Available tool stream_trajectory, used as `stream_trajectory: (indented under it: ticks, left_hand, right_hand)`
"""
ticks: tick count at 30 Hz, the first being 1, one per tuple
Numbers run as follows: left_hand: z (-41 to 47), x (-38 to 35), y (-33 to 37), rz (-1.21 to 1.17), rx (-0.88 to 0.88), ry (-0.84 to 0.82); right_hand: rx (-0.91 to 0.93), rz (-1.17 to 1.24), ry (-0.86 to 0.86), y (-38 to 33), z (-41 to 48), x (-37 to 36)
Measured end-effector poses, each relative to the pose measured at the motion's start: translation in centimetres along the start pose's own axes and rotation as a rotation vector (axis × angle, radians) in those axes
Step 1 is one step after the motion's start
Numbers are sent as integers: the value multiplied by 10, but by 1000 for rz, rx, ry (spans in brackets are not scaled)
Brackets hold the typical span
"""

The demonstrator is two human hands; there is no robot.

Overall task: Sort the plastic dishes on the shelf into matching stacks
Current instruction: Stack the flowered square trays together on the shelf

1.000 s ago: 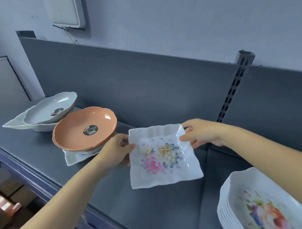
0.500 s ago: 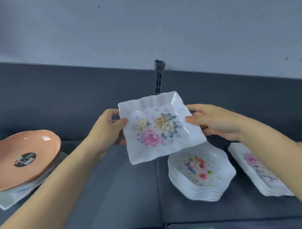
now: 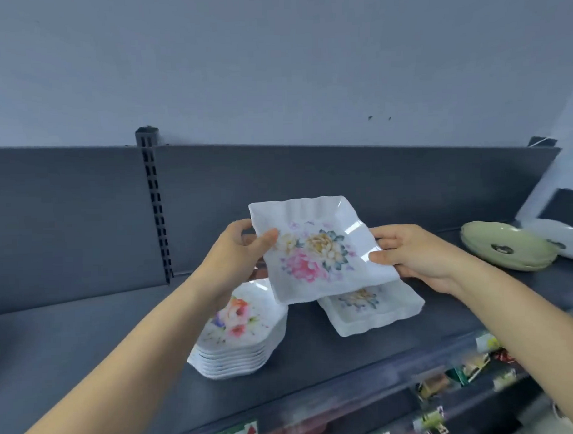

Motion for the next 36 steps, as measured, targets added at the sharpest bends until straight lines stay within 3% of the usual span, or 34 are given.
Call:
stream_trajectory:
  ticks: [3,9,18,24,28,31,36]
  left_hand:
    - [11,-54,-15,2,33,-39]
    - [27,-113,-56,272,103,10]
    - [37,-117,-107,634,238,120]
    - [33,-112,-109,833,195,133]
    - [14,-109,-75,949,27,207]
    - [-8,-92,-31,1023,-163,330]
    - [-51,-29,16,1070,-268,476]
  right_hand:
    - [-60,4,45,41,4,36]
    - [-95,-87,119,103,28,65]
    - [-33,-326,120,130,54,50]
    - [-40,-347,110,142,63,52]
    - [58,-431,142,111,60,52]
    - [259,-454,162,55,50,36]
    - [481,-416,71,-24,31,-18]
Point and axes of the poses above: each hand's wrist, its own z-axis towards the middle knuckle, its own x-axis out of the back of the hand, y = z × x, the point moved 9 cm from there along z, towards the middle knuckle, and after that the axes turned 5 degrees about -z, right-handed, at the moved point
